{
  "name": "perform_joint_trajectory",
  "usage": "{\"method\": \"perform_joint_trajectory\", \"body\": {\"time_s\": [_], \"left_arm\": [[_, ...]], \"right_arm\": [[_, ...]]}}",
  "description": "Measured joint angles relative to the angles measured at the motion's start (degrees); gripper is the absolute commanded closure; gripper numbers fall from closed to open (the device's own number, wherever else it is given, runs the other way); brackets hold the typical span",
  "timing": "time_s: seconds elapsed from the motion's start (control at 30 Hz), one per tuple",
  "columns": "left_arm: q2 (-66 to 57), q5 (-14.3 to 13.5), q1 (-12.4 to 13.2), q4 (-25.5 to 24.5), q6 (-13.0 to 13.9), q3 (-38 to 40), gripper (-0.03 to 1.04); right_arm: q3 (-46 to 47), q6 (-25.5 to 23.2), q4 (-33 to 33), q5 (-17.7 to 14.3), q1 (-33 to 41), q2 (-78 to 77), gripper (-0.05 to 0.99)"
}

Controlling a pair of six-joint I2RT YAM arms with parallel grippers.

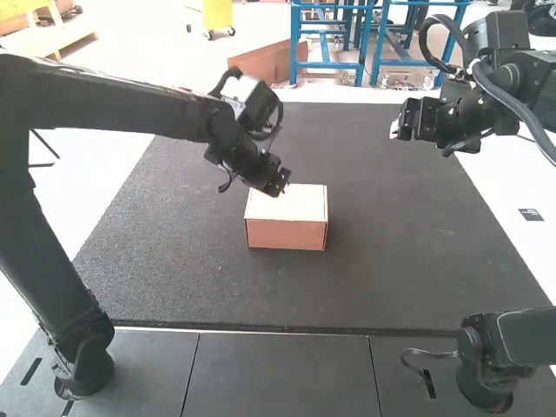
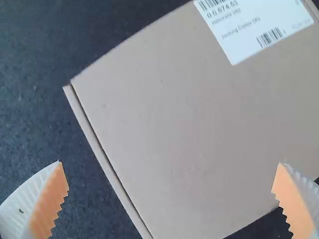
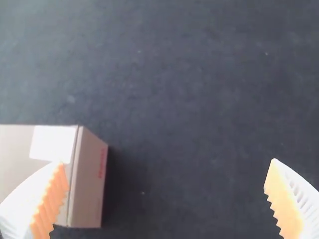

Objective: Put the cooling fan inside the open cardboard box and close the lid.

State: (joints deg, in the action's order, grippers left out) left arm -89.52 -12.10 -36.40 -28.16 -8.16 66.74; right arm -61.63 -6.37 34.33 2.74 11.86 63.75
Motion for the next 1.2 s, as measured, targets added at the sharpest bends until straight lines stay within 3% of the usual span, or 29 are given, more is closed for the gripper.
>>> {"method": "perform_joint_trajectory", "body": {"time_s": [0.13, 0.23, 0.33, 0.43, 0.7, 0.9, 1.2], "left_arm": [[6.2, 0.1, 4.3, 1.8, -0.1, 5.6, 0.04], [11.3, 0.3, 8.5, 5.9, -0.3, 7.0, 0.04], [15.7, 0.6, 12.3, 9.0, -0.3, 6.6, 0.04], [19.8, 1.6, 14.1, 12.7, -0.2, 3.3, 0.04], [33.8, 8.3, 16.6, 31.8, 0.0, -19.9, 0.04], [47.9, 9.2, 17.7, 36.4, 0.0, -36.2, 0.04], [63.8, 9.4, 23.9, 45.6, 3.7, -53.8, 0.07]], "right_arm": [[-0.2, 0.7, -2.3, 0.8, 0.0, -0.2, 0.03], [-0.1, 1.1, -4.7, 2.1, 0.0, -1.7, 0.03], [1.1, 1.4, -13.2, 2.9, -0.5, -5.3, 0.03], [4.4, 2.1, -20.7, 3.0, -1.9, -10.4, 0.03], [15.6, 3.9, -27.1, 2.7, -6.6, -17.6, 0.03], [23.1, 4.5, -32.5, 0.2, -8.3, -22.5, 0.03], [32.5, 6.5, -43.2, -1.8, -8.2, -26.4, 0.03]]}}
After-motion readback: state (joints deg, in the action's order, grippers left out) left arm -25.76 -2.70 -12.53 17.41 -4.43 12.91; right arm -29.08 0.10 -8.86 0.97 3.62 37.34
